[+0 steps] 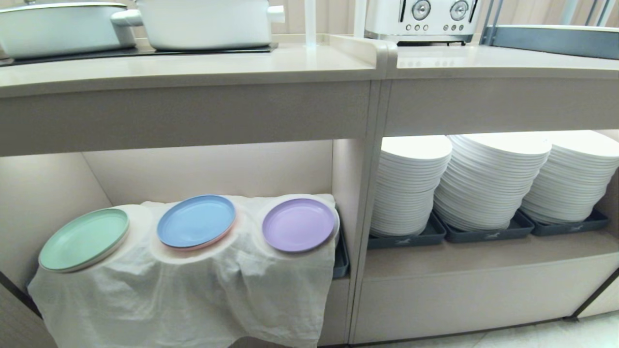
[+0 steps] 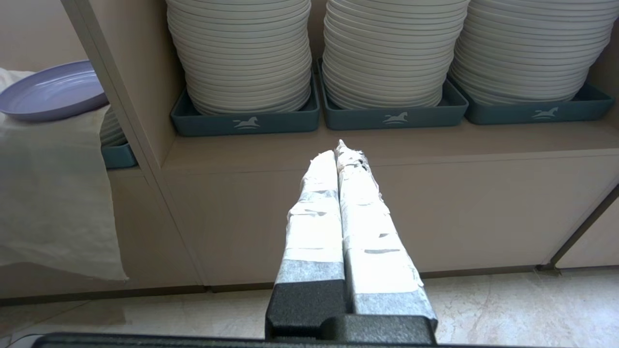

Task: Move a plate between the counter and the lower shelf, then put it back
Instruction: Pick up the plate in the cupboard

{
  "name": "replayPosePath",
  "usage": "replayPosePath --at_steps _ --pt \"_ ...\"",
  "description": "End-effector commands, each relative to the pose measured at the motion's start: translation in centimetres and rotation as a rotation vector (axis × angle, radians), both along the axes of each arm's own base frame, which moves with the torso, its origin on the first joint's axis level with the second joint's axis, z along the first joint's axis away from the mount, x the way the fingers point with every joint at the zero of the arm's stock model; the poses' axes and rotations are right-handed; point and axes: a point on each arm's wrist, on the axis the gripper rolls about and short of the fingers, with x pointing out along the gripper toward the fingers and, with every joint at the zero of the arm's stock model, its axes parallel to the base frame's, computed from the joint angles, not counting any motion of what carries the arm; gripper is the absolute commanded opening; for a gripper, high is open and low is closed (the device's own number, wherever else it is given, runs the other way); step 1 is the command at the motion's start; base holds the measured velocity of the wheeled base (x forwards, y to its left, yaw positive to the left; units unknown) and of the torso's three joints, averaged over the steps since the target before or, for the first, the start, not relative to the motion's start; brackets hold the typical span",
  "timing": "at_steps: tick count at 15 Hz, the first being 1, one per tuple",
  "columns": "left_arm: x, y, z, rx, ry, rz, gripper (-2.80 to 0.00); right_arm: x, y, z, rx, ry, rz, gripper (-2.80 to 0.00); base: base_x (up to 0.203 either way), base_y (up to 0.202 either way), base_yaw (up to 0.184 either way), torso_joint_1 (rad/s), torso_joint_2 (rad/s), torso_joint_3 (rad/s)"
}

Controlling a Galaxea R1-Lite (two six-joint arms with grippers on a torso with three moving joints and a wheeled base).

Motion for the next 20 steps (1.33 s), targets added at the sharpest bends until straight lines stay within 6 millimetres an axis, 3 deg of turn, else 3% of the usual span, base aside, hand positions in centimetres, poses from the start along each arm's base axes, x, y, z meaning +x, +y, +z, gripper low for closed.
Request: replayPosePath --at_steps 1,20 --pt "0.0 0.0 0.0 0.0 -0.001 0.001 -2.8 0.0 0.0 0.0 0.0 0.0 -0.001 -2.8 0.0 0.0 0.0 0.0 0.0 0.0" --pt "0.0 0.01 0.0 0.001 -0.001 0.004 -2.8 0.0 0.0 0.0 0.0 0.0 0.001 -2.8 0.0 0.0 0.0 0.0 0.0 0.0"
